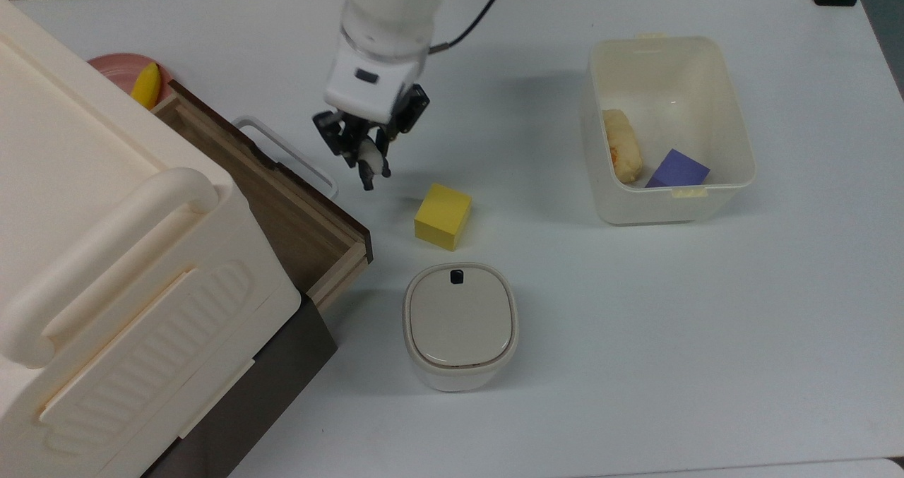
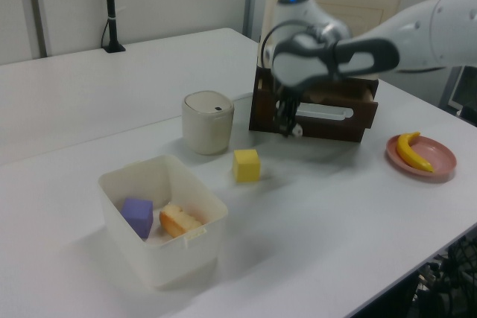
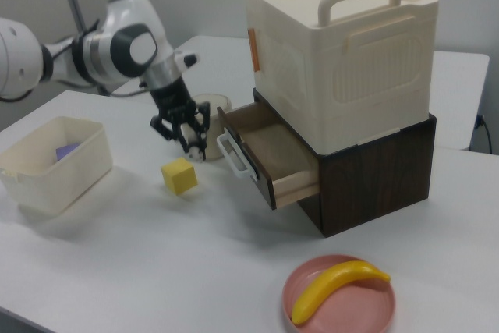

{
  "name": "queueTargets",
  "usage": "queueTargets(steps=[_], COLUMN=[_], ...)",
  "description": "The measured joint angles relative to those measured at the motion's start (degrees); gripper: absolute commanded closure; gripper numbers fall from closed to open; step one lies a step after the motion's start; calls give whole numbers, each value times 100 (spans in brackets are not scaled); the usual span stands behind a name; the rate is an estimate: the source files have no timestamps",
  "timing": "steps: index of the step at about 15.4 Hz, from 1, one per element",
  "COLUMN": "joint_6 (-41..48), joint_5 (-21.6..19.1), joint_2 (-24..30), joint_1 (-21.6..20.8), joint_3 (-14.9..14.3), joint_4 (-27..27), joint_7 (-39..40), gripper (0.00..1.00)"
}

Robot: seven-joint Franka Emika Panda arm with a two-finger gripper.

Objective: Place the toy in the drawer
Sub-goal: 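Lift the panda toy and carry it over the open drawer, then lower the panda toy into the drawer and open the gripper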

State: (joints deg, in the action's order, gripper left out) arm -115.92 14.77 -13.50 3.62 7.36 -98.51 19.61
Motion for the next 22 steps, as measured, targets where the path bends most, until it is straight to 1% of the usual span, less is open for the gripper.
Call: queueTargets(steps=[3, 5, 7, 11, 13, 17, 19, 21, 22], joint_6=[285, 419, 453, 348, 33, -611, -668, -704, -705], joint_5=[-408, -657, -808, -811, -811, -811, -811, -812, -811], joint_2=[185, 283, 340, 325, 312, 195, 147, 22, -96], joint_1=[215, 285, 310, 310, 329, 559, 594, 596, 596], joint_3=[-59, -175, -293, -378, -441, -490, -528, -553, -560], joint_4=[366, 547, 658, 673, 673, 672, 690, 842, 974], joint_7=[-4, -18, -232, -618, -656, -665, -665, -667, -667], gripper=[100, 100, 100, 100, 100, 100, 100, 100, 78])
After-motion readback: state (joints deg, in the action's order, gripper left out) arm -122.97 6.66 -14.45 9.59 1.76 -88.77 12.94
